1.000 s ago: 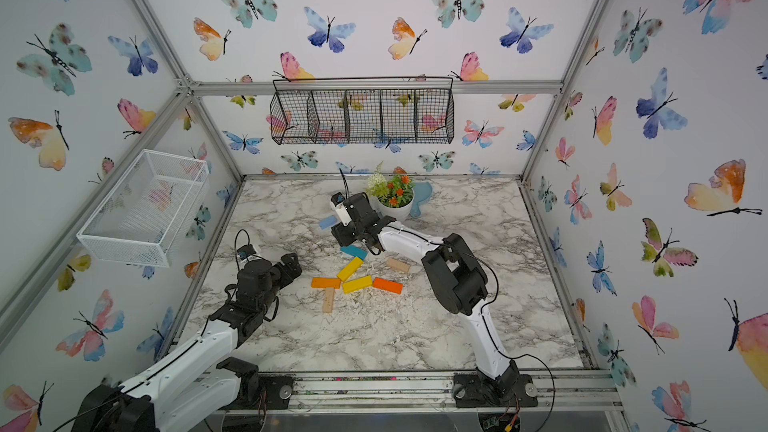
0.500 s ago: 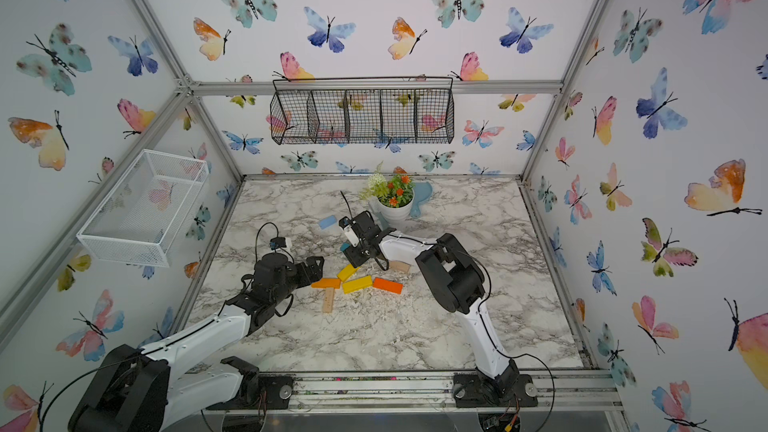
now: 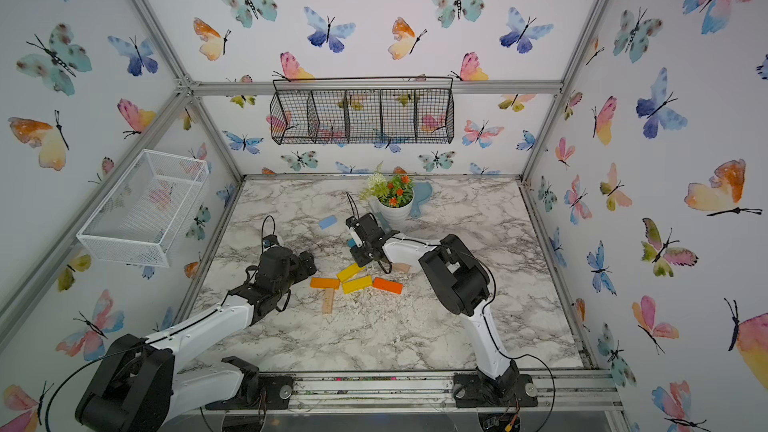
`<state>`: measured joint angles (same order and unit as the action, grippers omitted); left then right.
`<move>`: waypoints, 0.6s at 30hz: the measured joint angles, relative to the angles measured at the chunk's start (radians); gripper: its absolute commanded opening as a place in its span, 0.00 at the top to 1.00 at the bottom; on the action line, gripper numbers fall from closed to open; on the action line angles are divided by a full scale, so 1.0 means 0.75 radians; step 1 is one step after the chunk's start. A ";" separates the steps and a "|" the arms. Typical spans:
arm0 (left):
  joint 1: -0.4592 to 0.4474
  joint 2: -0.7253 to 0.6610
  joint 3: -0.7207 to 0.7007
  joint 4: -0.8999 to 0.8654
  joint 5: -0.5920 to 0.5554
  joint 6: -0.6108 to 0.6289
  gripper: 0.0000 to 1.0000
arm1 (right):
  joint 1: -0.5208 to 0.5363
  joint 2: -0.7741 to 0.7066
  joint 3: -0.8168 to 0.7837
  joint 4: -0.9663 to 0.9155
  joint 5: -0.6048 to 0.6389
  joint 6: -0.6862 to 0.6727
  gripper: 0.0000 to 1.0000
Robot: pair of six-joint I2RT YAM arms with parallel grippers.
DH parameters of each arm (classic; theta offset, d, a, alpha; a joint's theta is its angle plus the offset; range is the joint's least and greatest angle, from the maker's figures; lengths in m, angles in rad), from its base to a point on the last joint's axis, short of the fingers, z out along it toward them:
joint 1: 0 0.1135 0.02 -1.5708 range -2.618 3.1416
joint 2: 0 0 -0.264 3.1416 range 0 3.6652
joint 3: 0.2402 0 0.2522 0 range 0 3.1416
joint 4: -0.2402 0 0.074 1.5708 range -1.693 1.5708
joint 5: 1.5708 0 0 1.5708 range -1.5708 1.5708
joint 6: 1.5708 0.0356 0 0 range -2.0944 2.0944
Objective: Assemble a giraffe with building blocks
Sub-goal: Assemble the building block at the center of the board.
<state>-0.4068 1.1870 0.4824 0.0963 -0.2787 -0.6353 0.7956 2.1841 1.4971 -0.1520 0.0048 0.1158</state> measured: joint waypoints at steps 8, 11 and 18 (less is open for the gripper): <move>0.002 0.057 0.035 -0.069 -0.090 -0.063 0.09 | 0.000 0.171 0.247 0.010 0.079 0.100 0.79; 0.003 0.097 0.066 -0.076 -0.101 -0.073 0.09 | 0.000 0.237 0.345 0.012 0.134 0.137 0.79; 0.003 0.114 0.085 -0.078 -0.116 -0.087 0.09 | 0.000 0.404 0.599 0.008 0.240 0.170 0.79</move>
<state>-0.4049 1.2728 0.5465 0.0376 -0.3656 -0.7006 0.7956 2.4870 1.9465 -0.1463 0.1848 0.2436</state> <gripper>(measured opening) 0.909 0.343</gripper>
